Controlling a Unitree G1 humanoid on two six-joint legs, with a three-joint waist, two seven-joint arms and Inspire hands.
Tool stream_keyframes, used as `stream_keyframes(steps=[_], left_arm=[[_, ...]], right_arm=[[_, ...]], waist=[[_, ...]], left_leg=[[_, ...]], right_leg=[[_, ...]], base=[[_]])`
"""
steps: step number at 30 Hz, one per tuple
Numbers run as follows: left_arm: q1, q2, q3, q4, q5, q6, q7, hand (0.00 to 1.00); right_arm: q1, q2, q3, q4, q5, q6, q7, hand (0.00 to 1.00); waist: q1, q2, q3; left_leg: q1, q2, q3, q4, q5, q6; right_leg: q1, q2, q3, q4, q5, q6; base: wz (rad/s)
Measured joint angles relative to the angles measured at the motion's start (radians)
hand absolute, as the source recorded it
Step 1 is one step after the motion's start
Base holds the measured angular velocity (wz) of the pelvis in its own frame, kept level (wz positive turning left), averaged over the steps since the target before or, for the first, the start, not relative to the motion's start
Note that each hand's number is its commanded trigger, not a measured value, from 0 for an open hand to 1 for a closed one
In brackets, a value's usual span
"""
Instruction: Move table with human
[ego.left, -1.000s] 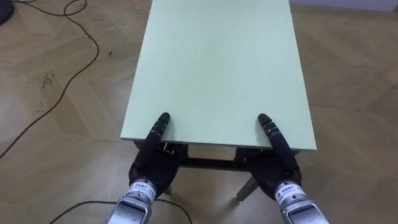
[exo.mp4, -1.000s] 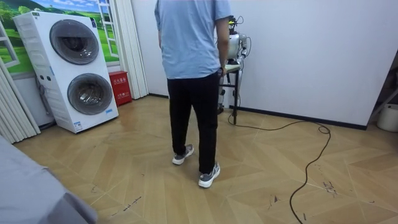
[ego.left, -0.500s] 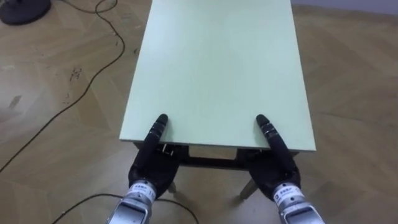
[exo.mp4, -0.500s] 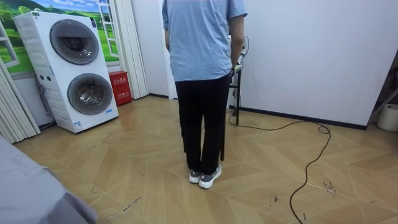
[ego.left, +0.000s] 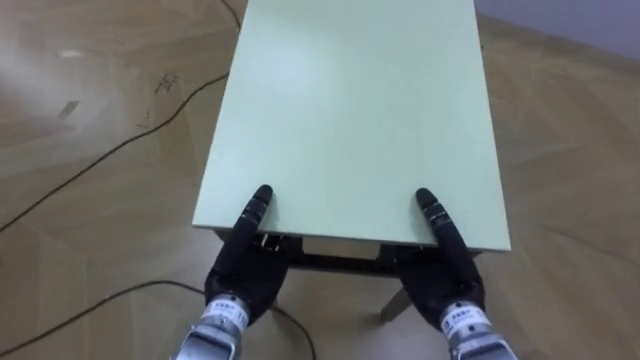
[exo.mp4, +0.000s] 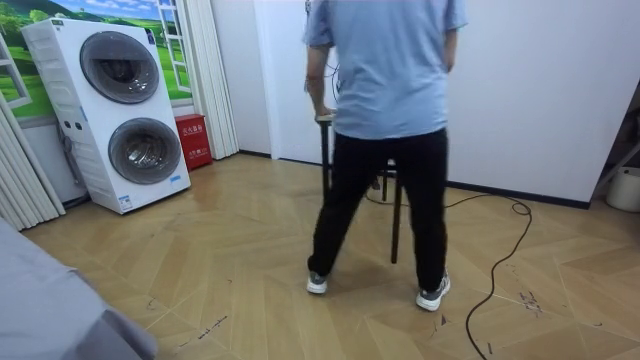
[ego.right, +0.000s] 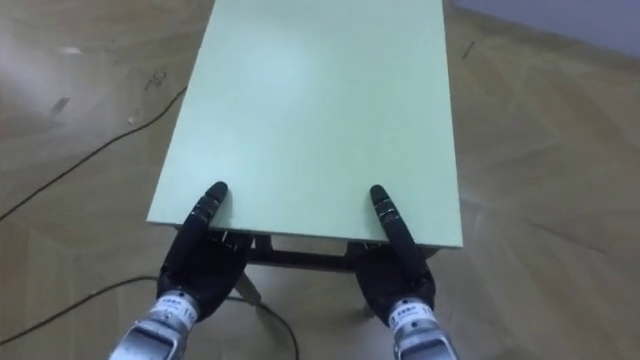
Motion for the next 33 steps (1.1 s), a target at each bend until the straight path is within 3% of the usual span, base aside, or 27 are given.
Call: stream_keyframes(steps=[4, 10, 20, 25, 33], left_arm=[[0.002, -0.007, -0.003, 0.000, 0.000, -0.013, 0.000, 1.00], [0.002, -0.006, -0.004, 0.000, -0.008, -0.018, 0.000, 1.00], [0.014, 0.006, -0.017, 0.000, -0.023, -0.031, 0.008, 1.00], [0.020, -0.001, -0.026, 0.000, -0.030, -0.049, 0.009, 1.00], [0.029, -0.009, -0.027, 0.000, -0.033, -0.048, 0.009, 1.00]], right_arm=[[-0.006, -0.004, 0.002, 0.000, -0.003, 0.001, -0.002, 1.00], [-0.007, -0.004, 0.008, -0.001, -0.001, -0.004, -0.001, 1.00], [-0.007, -0.004, 0.013, -0.001, -0.010, 0.001, -0.013, 1.00], [-0.017, -0.007, 0.011, 0.001, -0.033, 0.001, -0.017, 1.00], [-0.022, -0.006, 0.002, 0.001, -0.044, 0.002, -0.016, 1.00]], waist=[[0.000, 0.003, 0.0003], [0.010, 0.004, 0.0005], [0.031, 0.004, 0.0010], [0.076, 0.007, 0.0027], [0.075, 0.007, 0.0030]], left_leg=[[0.007, 0.002, 0.051, -0.002, 0.000, 0.001], [-0.010, -0.019, 0.056, 0.003, 0.008, 0.013], [-0.015, -0.039, 0.040, 0.002, 0.020, 0.034], [-0.044, -0.040, 0.038, 0.023, 0.025, 0.042], [-0.072, -0.046, 0.034, 0.056, 0.027, 0.044]], right_leg=[[0.026, -0.002, -0.028, -0.002, -0.001, 0.001], [0.038, -0.021, -0.071, 0.000, -0.011, 0.016], [0.074, -0.028, -0.049, -0.007, -0.016, 0.021], [0.084, -0.020, -0.037, -0.022, -0.016, 0.021], [0.122, -0.011, -0.042, -0.041, -0.028, 0.013]], base=[[0.36], [0.27], [0.33], [0.30], [0.39]])
